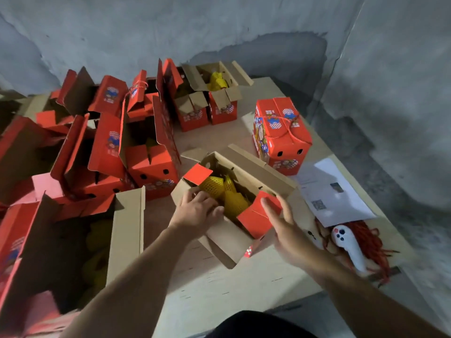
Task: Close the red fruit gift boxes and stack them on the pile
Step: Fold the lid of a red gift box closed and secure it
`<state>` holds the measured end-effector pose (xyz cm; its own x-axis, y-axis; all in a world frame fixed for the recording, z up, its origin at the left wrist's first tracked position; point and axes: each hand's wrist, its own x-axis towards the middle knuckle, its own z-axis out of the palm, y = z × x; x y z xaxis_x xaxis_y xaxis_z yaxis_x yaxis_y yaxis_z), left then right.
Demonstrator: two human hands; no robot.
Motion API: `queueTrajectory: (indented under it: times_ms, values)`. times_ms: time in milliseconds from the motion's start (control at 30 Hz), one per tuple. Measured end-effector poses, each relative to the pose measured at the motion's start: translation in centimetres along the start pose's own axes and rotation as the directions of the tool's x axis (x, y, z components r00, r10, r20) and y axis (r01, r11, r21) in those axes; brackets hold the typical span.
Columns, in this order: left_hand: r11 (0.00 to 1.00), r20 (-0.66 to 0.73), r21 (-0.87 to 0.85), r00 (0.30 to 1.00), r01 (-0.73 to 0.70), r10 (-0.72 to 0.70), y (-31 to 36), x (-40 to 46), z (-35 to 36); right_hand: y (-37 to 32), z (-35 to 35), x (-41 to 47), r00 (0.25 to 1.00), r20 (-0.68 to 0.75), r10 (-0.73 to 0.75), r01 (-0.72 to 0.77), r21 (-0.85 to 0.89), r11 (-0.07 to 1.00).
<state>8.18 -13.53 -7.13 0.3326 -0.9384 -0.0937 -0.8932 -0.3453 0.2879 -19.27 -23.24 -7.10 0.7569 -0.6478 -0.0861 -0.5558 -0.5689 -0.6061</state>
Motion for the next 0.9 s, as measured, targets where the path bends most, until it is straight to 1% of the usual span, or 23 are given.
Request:
queueTrajectory:
  times_ms: [33,67,100,133,167,233,300,367,400,433,467,500,533,567,600,633,667,700,767,800,833,900]
  values:
    - [1.000,-0.004,0.002,1.000,0.011,-0.011,0.1,-0.4,0.3,-0.9,0.7,-0.5,0.999,-0.025,0.032,-0.027,0.176,0.984]
    - [0.999,-0.015,0.002,0.999,0.045,-0.045,0.5,-0.9,0.4,-1.5,1.3,-0.9,0.996,-0.060,0.062,-0.039,0.333,0.942]
    - [0.995,-0.033,-0.013,0.994,0.101,-0.101,1.1,-1.5,0.6,-1.9,1.8,-1.1,0.992,-0.086,0.094,-0.045,0.451,0.892]
    - [0.986,-0.049,-0.028,0.985,0.163,-0.164,1.7,-2.2,0.8,-2.0,2.2,-1.2,0.989,-0.085,0.120,-0.057,0.532,0.845]
    - [0.975,-0.061,-0.029,0.973,0.221,-0.223,2.4,-3.0,0.9,-1.9,2.4,-1.1,0.986,-0.049,0.156,-0.098,0.585,0.805]
    - [0.951,-0.078,0.019,0.949,0.308,-0.306,3.9,-4.7,1.1,-1.3,2.3,-0.3,0.980,0.041,0.196,-0.181,0.600,0.780]
    - [0.935,-0.066,0.019,0.934,0.353,-0.351,5.5,-6.5,1.5,-0.6,2.1,1.1,0.984,0.072,0.163,-0.177,0.513,0.840]
    - [0.948,-0.047,-0.037,0.948,0.315,-0.316,6.9,-8.0,2.1,0.1,1.6,3.0,0.990,0.091,0.104,-0.133,0.421,0.897]
    - [0.955,-0.067,-0.099,0.955,0.281,-0.288,7.2,-8.7,2.3,0.5,1.2,4.0,0.989,0.111,0.093,-0.129,0.385,0.914]
    - [0.953,-0.131,-0.163,0.952,0.256,-0.278,7.3,-9.5,2.4,0.9,0.8,4.8,0.987,0.134,0.090,-0.132,0.344,0.930]
    - [0.947,-0.226,-0.201,0.929,0.251,-0.294,7.1,-10.2,2.5,1.3,0.5,5.2,0.984,0.155,0.088,-0.132,0.304,0.943]
    - [0.928,-0.324,-0.223,0.876,0.297,-0.358,6.7,-10.8,2.7,1.6,0.3,5.5,0.981,0.175,0.086,-0.133,0.274,0.953]
    - [0.885,-0.398,-0.277,0.794,0.374,-0.460,6.2,-11.2,2.7,1.7,0.3,5.4,0.979,0.186,0.082,-0.130,0.261,0.957]
    - [0.804,-0.419,-0.383,0.691,0.454,-0.589,5.6,-11.5,2.6,1.8,0.3,5.2,0.980,0.183,0.074,-0.121,0.260,0.958]
    - [0.703,-0.380,-0.510,0.603,0.496,-0.701,5.1,-11.6,2.5,1.8,0.4,5.0,0.984,0.167,0.065,-0.107,0.260,0.960]
    - [0.614,-0.312,-0.611,0.560,0.500,-0.767,4.7,-11.5,2.3,1.9,0.5,4.8,0.987,0.150,0.055,-0.093,0.260,0.961]
    - [0.570,-0.264,-0.673,0.566,0.472,-0.781,4.3,-11.4,2.4,1.9,0.5,4.8,0.989,0.138,0.050,-0.085,0.259,0.962]
    - [0.560,-0.249,-0.714,0.596,0.419,-0.764,3.9,-11.4,2.5,1.9,0.4,4.8,0.990,0.132,0.047,-0.080,0.259,0.963]
    - [0.562,-0.267,-0.762,0.633,0.323,-0.727,3.5,-11.2,2.5,1.9,0.3,4.8,0.991,0.130,0.037,-0.070,0.258,0.964]
    - [0.589,-0.286,-0.746,0.648,0.312,-0.705,3.3,-11.0,2.4,2.0,0.3,4.7,0.991,0.129,0.033,-0.065,0.255,0.965]
    - [0.645,-0.316,-0.696,0.672,0.317,-0.670,3.2,-10.8,2.3,2.2,0.3,4.7,0.991,0.129,0.029,-0.061,0.255,0.965]
    - [0.772,-0.377,-0.543,0.724,0.332,-0.577,3.1,-10.3,2.5,2.7,0.2,4.8,0.991,0.130,0.026,-0.060,0.262,0.963]
